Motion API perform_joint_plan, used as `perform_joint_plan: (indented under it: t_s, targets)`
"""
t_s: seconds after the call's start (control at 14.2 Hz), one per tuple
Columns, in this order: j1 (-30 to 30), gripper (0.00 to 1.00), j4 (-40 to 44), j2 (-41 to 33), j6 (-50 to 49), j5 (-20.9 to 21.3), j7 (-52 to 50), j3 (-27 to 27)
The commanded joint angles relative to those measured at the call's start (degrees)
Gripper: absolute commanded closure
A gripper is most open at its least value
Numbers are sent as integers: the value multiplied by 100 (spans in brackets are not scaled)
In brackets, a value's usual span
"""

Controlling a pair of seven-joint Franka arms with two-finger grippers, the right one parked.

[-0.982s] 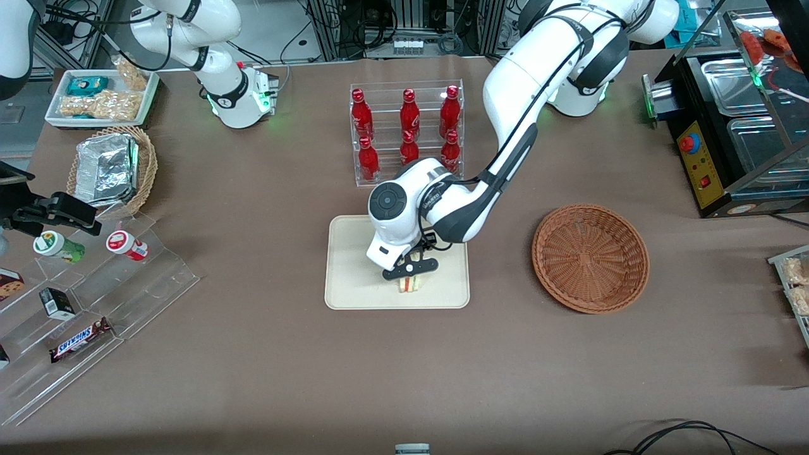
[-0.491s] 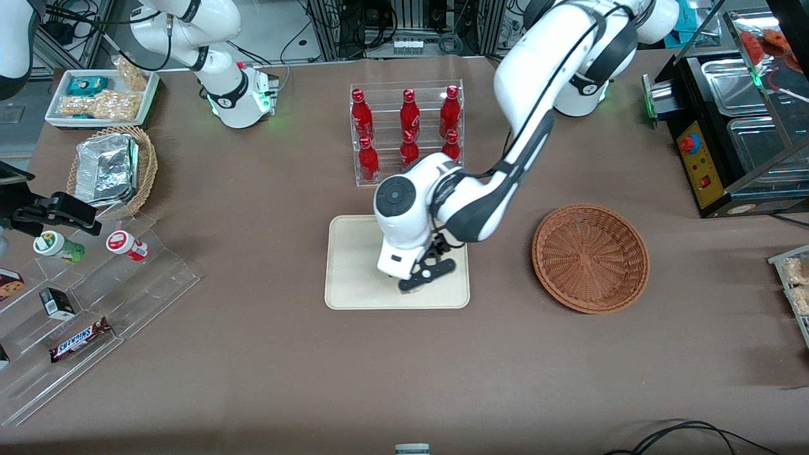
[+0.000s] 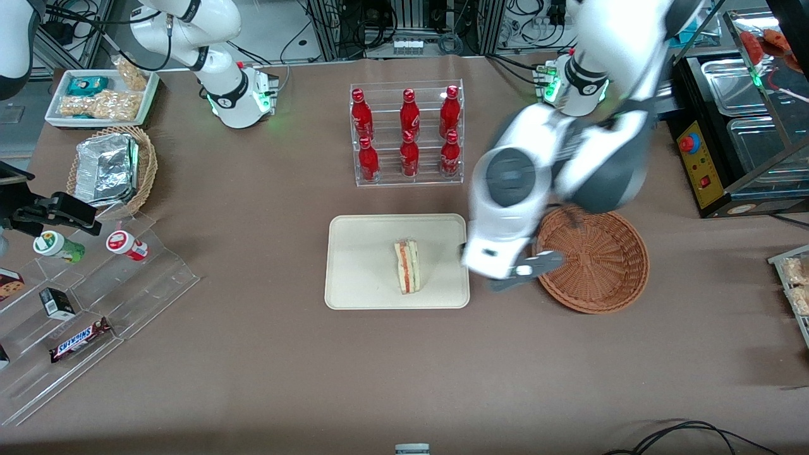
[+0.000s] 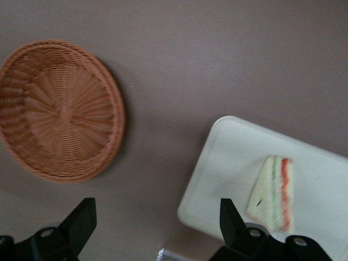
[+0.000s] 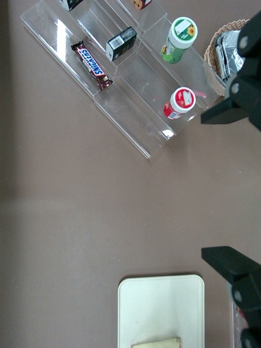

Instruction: Place sandwich from basket to tray

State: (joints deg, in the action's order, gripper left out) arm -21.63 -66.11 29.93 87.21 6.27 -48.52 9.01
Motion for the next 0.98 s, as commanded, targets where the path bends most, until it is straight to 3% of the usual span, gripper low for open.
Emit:
perform_joint_plan:
  t_s: [0.0, 0.56, 0.91]
  targets:
    - [964, 0, -1367, -1135, 33, -337, 1166, 48]
    - [2944, 0, -1686, -1937, -802, -196, 4375, 21]
    - [3016, 0, -1651, -2473, -1330, -249, 4431, 13]
